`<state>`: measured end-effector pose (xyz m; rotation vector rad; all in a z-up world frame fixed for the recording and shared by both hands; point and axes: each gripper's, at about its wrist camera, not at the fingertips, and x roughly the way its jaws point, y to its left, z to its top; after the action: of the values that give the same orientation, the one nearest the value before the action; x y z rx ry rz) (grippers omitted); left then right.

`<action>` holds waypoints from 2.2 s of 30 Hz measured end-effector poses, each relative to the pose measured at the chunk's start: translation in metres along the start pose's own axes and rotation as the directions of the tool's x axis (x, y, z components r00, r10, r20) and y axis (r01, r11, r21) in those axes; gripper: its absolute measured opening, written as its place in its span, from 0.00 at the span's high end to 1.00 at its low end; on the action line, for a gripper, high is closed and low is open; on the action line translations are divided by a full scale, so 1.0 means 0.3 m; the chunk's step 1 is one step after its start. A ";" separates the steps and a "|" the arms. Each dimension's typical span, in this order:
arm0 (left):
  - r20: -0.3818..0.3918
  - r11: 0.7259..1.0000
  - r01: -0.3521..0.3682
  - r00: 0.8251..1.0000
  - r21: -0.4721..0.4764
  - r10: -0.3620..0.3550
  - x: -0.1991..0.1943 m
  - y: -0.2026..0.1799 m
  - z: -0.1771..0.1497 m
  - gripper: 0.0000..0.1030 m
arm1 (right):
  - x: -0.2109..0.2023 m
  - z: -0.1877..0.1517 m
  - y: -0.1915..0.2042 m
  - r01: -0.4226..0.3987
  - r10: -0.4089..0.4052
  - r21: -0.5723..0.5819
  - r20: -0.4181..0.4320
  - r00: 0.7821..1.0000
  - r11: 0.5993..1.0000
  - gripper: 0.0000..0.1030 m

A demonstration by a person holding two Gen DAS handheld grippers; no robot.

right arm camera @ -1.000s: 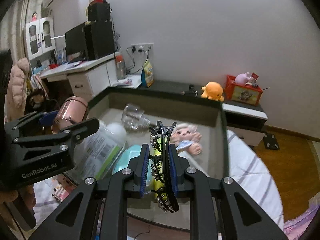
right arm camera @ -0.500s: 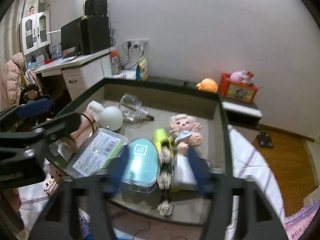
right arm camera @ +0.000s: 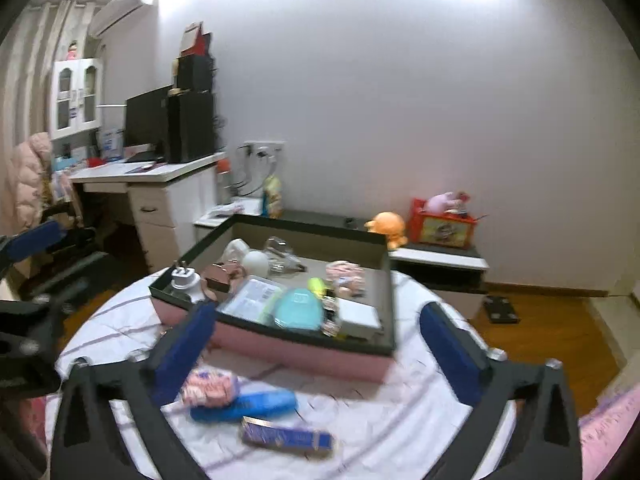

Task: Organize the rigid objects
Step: 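Move both tools back toward the remaining items on the bed, then grasp the pink block figure with the left tool while the right tool grasps the blue-gold case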

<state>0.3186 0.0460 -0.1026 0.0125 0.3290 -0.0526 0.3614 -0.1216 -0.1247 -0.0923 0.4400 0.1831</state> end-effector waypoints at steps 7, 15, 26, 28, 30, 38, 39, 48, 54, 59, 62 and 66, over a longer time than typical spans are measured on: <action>0.081 0.997 -0.077 0.994 0.000 0.077 -0.208 -0.015 -0.062 0.00 | -0.214 -0.071 0.007 0.020 -0.022 0.030 0.066 0.998 0.999 0.00; 0.081 0.999 -0.046 0.996 0.016 0.045 -0.328 -0.028 -0.134 0.00 | -0.341 -0.169 0.034 0.017 -0.020 0.045 0.071 0.997 0.999 0.00; -0.022 0.999 -0.010 1.000 0.035 0.011 -0.292 -0.065 -0.205 0.00 | -0.357 -0.246 -0.006 0.037 -0.039 0.077 0.017 0.999 0.996 0.00; -0.051 1.000 0.003 0.999 0.030 -0.001 -0.273 -0.065 -0.218 0.00 | -0.344 -0.256 -0.009 0.039 -0.040 0.078 0.005 0.999 0.996 0.00; -0.073 1.000 0.011 0.997 0.019 -0.010 -0.253 -0.061 -0.229 0.00 | -0.331 -0.263 -0.010 0.036 -0.036 0.078 -0.006 0.999 0.996 0.00; -0.155 1.000 -0.014 0.988 0.009 0.015 -0.161 -0.018 -0.271 0.00 | -0.170 -0.291 0.006 -0.008 0.019 0.091 -0.121 0.993 0.996 0.00; -0.164 1.000 -0.014 0.986 0.002 0.014 -0.147 -0.009 -0.276 0.00 | -0.135 -0.292 0.011 -0.010 0.023 0.087 -0.147 0.989 0.996 0.00; -0.286 1.000 -0.009 0.958 -0.025 0.001 0.014 0.013 -0.301 0.00 | 0.149 -0.309 0.035 -0.003 0.020 0.047 -0.372 0.928 0.999 0.00; -0.344 1.000 -0.019 0.939 -0.018 0.011 0.099 0.015 -0.302 0.00 | 0.270 -0.296 0.065 -0.035 0.056 0.056 -0.439 0.897 0.998 0.00; -0.386 1.000 -0.006 0.923 -0.023 -0.003 0.152 -0.004 -0.307 0.00 | 0.304 -0.310 0.043 -0.038 0.066 0.072 -0.445 0.893 0.997 0.18; -0.399 1.000 -0.001 0.917 -0.001 0.001 0.179 -0.035 -0.306 0.00 | 0.289 -0.313 0.000 -0.075 0.116 0.110 -0.428 0.896 0.991 0.18; -0.423 1.000 0.020 0.906 -0.005 -0.020 0.220 -0.077 -0.297 0.00 | 0.257 -0.310 -0.052 -0.035 0.074 0.102 -0.409 0.910 0.994 0.18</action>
<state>0.3508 0.0216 -0.2083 0.0205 0.7662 -0.0704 0.3945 -0.1367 -0.2410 -0.0262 0.8746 0.1982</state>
